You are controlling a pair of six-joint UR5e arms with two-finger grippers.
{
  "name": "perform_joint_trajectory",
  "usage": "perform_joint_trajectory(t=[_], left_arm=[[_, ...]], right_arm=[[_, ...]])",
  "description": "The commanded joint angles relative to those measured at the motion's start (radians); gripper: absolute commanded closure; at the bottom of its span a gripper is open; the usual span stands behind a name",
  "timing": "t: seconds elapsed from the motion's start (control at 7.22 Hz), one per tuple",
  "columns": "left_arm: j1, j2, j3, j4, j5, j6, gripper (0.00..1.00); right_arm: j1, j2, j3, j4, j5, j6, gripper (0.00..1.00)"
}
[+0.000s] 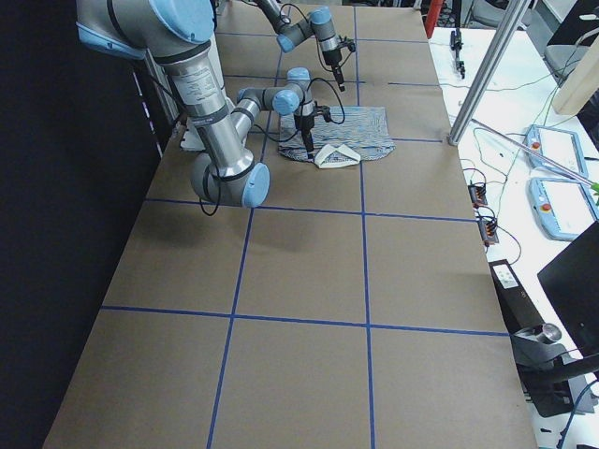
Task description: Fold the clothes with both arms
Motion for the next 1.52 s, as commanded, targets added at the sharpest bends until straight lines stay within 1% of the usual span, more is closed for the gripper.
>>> perform_joint_trajectory(t=[0.0, 0.14, 0.42, 0.55, 0.69, 0.83, 0.97, 1.11, 1.25, 1.38], left_arm=[[0.002, 0.004, -0.002, 0.0, 0.0, -0.002, 0.54], [0.002, 0.002, -0.002, 0.0, 0.0, -0.002, 0.54], [0.002, 0.002, -0.004, 0.0, 0.0, -0.002, 0.54], [0.002, 0.001, -0.004, 0.0, 0.0, -0.002, 0.54], [0.002, 0.002, -0.004, 0.0, 0.0, -0.002, 0.54], [0.002, 0.004, -0.005, 0.0, 0.001, -0.002, 0.54], [0.002, 0.006, -0.004, 0.0, 0.002, -0.002, 0.54], [0.002, 0.006, -0.004, 0.0, 0.002, -0.002, 0.54], [0.002, 0.007, -0.004, 0.0, 0.002, -0.002, 0.54], [0.002, 0.007, -0.005, 0.0, 0.002, -0.002, 0.54]], right_arm=[[0.064, -0.091, 0.086, -0.004, 0.052, -0.074, 0.0], [0.064, -0.138, 0.122, -0.002, 0.051, -0.075, 0.0], [0.058, -0.14, 0.147, 0.002, 0.049, -0.017, 0.0], [0.023, -0.143, 0.18, 0.005, 0.047, 0.136, 0.0], [-0.026, -0.142, 0.22, 0.006, 0.035, 0.331, 0.0], [-0.069, -0.128, 0.225, 0.021, 0.002, 0.534, 0.05], [-0.127, -0.145, 0.222, 0.127, -0.079, 0.738, 0.1], [-0.17, -0.178, 0.215, 0.213, -0.148, 0.831, 0.16], [-0.172, -0.188, 0.222, 0.21, -0.158, 0.843, 0.18], [-0.199, -0.194, 0.216, 0.208, -0.161, 0.891, 0.19]])
